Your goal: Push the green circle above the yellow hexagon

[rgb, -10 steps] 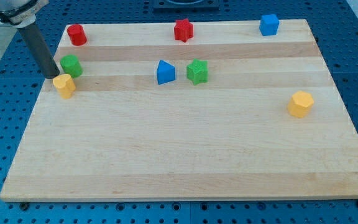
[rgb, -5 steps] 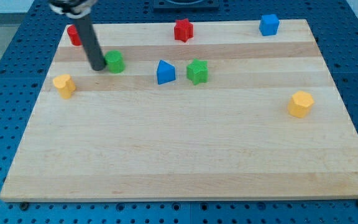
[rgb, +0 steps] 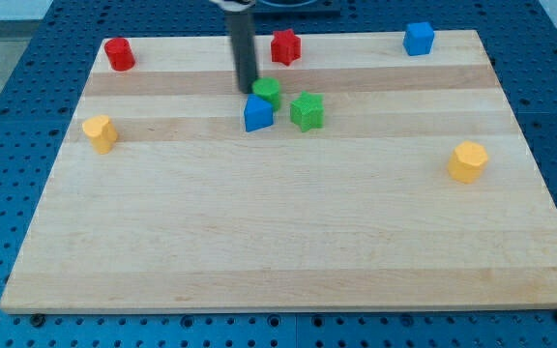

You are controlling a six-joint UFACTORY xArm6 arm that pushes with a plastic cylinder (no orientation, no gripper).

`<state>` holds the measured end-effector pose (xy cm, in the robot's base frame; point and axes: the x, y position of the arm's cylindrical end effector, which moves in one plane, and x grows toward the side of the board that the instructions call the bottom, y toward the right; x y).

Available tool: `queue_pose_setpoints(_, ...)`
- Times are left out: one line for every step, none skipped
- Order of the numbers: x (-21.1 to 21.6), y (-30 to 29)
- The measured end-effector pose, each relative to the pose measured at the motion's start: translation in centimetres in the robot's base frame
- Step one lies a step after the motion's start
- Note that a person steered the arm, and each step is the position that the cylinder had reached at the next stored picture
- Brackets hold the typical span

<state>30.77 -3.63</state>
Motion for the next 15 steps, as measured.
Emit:
queue_pose_setpoints(-0.8, 1.5)
queue_pose_setpoints(-1.4, -0.8)
queue_pose_setpoints(0.3, -1.9)
queue_pose_setpoints(2.2, -2.1)
queue_pose_setpoints(3.2, 1.0)
queue_pose_setpoints(3.6, 6.1)
queue_pose_setpoints(3.6, 10.7)
queue_pose_setpoints(3.6, 12.9)
queue_pose_setpoints(3.5, 11.6)
queue_pose_setpoints(2.0, 10.0)
queue_pose_setpoints(-0.6, 10.1)
queue_pose_setpoints(-0.8, 13.1)
queue_pose_setpoints(1.8, 16.6)
queue_pose_setpoints(3.3, 17.8)
queue_pose_setpoints(2.5, 17.3)
